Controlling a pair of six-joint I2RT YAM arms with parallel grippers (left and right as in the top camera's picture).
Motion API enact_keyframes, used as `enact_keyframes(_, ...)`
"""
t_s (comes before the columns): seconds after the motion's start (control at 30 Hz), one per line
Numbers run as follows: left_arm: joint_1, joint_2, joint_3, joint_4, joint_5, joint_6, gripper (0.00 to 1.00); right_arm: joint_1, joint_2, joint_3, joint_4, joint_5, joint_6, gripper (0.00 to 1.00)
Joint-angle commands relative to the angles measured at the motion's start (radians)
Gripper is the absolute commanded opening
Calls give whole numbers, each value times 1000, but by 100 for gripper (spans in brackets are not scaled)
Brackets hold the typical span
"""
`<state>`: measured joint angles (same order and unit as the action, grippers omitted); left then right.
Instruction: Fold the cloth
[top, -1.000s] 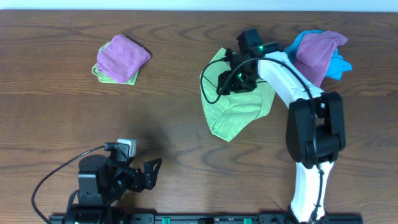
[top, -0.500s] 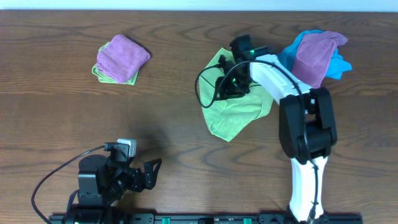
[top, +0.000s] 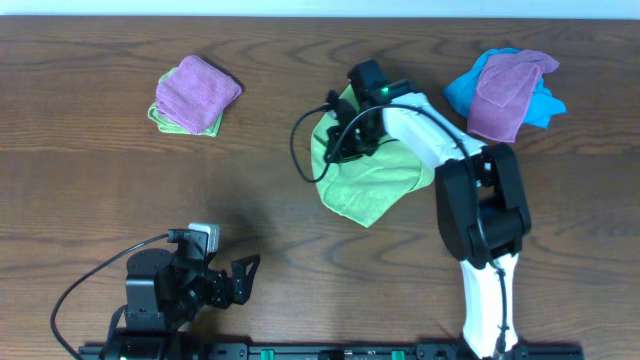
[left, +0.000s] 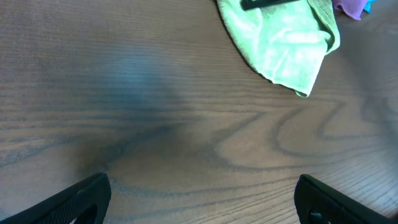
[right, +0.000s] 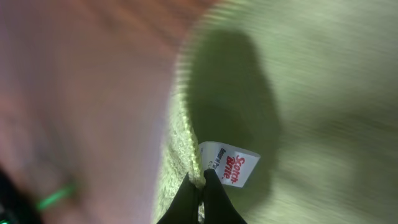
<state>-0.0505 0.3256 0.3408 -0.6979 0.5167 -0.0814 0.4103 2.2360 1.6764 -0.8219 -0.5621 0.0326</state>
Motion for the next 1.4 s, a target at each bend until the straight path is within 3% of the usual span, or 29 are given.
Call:
enact_keyframes(0.0, -4, 6, 29, 4, -3, -1, 95, 72, -45, 13, 6, -115, -20, 1)
enact_keyframes(0.4, -4, 6, 29, 4, -20, -1, 95, 333, -44, 13, 45, -123, -82, 1)
enact_keyframes(0.6, -4, 6, 29, 6, -23, -1, 95, 358, -53, 13, 45, 29, -56, 41)
enact_keyframes(0.73, -4, 6, 29, 44, -21, -43, 95, 314, -90, 14, 49, 165, -37, 78)
enact_keyframes(1.07, -5, 68, 66, 56, -5, -79, 95, 145, -175, 24, 40, 344, 47, 80)
enact_keyframes(1.37, -22, 433, 269, 47, -26, -72, 95, 38, -222, 24, -163, 513, 124, 75)
